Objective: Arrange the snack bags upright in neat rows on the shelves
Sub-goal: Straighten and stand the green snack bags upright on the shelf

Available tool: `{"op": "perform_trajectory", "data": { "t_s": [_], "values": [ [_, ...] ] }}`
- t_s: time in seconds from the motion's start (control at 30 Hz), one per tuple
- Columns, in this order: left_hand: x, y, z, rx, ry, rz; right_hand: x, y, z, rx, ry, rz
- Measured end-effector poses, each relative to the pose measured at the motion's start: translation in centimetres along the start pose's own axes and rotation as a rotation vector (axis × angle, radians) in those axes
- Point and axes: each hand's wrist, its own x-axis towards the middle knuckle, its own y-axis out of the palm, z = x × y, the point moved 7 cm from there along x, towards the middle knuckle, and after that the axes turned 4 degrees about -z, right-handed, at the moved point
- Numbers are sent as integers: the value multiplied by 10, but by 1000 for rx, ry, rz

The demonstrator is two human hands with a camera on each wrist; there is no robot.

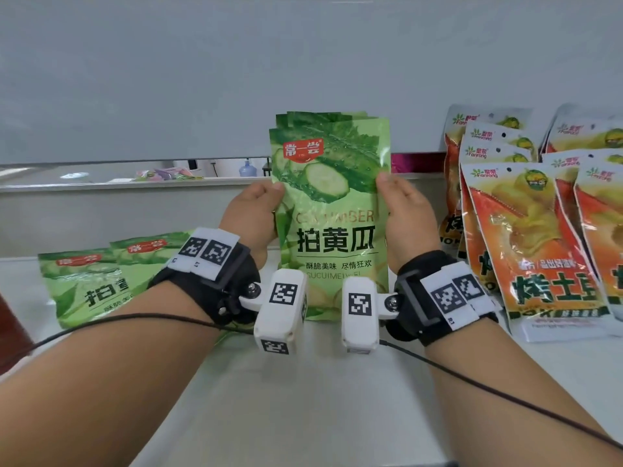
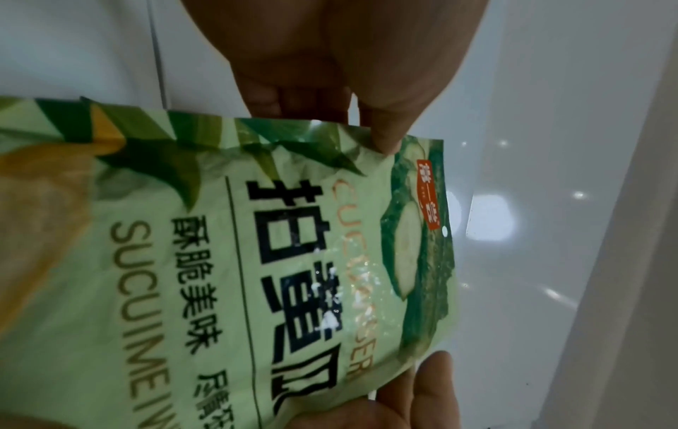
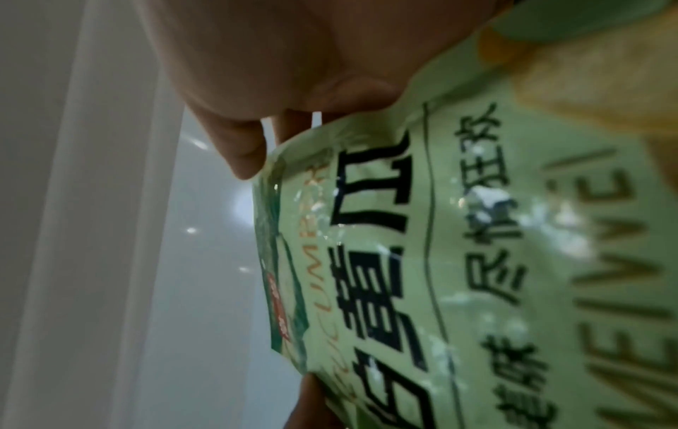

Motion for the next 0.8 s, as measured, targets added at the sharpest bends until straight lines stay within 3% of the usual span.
{"op": "perform_trajectory", "data": {
  "t_s": [0.17,0.4,0.67,0.8],
  "values": [
    [-3,3,-5,-128,41,30,0,2,12,31,-50,26],
    [-4,-9,8,-302,7,-22,-5,20,-13,11,75,187],
    [-18,1,41,-179,-150,237,-1,9,-26,135,118,65],
    [-12,-14,37,-201,-114,110,-3,19,-32,198,209,175]
  ]
}}
